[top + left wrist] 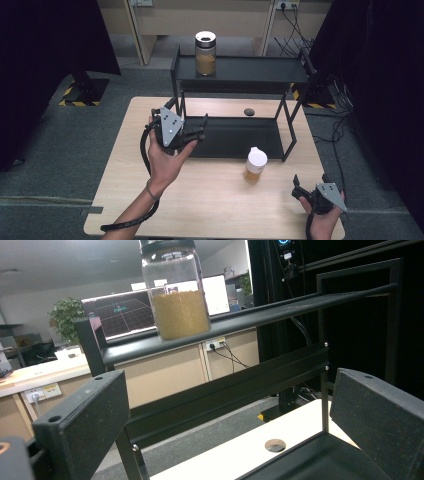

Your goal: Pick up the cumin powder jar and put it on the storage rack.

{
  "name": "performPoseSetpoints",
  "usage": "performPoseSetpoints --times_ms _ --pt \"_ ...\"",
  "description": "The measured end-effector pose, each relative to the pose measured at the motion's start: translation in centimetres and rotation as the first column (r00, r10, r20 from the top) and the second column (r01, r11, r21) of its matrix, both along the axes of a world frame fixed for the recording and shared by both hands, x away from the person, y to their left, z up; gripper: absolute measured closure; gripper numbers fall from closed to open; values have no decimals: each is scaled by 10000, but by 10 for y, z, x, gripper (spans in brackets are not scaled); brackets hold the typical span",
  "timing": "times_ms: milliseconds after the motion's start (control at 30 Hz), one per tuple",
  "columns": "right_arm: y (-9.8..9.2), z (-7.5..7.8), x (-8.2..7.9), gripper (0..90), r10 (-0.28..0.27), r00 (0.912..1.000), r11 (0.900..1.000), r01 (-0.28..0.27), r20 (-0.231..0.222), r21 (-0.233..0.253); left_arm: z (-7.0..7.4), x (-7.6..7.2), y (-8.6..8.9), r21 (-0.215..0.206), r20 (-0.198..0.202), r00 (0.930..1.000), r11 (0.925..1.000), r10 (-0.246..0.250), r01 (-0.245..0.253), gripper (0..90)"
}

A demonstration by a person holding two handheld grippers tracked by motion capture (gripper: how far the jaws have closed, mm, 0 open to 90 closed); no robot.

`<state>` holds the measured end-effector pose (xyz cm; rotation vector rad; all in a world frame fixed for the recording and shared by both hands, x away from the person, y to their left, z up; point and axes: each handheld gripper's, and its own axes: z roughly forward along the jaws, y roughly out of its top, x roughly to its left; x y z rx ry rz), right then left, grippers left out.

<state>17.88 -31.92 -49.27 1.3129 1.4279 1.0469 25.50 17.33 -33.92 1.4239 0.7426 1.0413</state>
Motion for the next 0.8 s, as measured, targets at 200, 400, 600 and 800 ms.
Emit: performPoseSetpoints --times_ms 200,400,600,800 --pt "0 0 0 36 14 10000 10000 -14 10 -32 -14 -7 2 88 -51 9999 9999 -135 135 19" --pt "0 0 0 37 26 10000 10000 -26 10 -52 -21 -8 5 38 -236 9996 9998 -178 179 27" --pt "0 0 0 37 33 10000 10000 -33 -2 -46 -36 -10 8 -138 -155 9986 9986 -515 513 27" --pt "-1 0 0 37 31 10000 10000 -31 8 -30 -49 -13 9 -153 -262 9978 9981 -606 602 27"
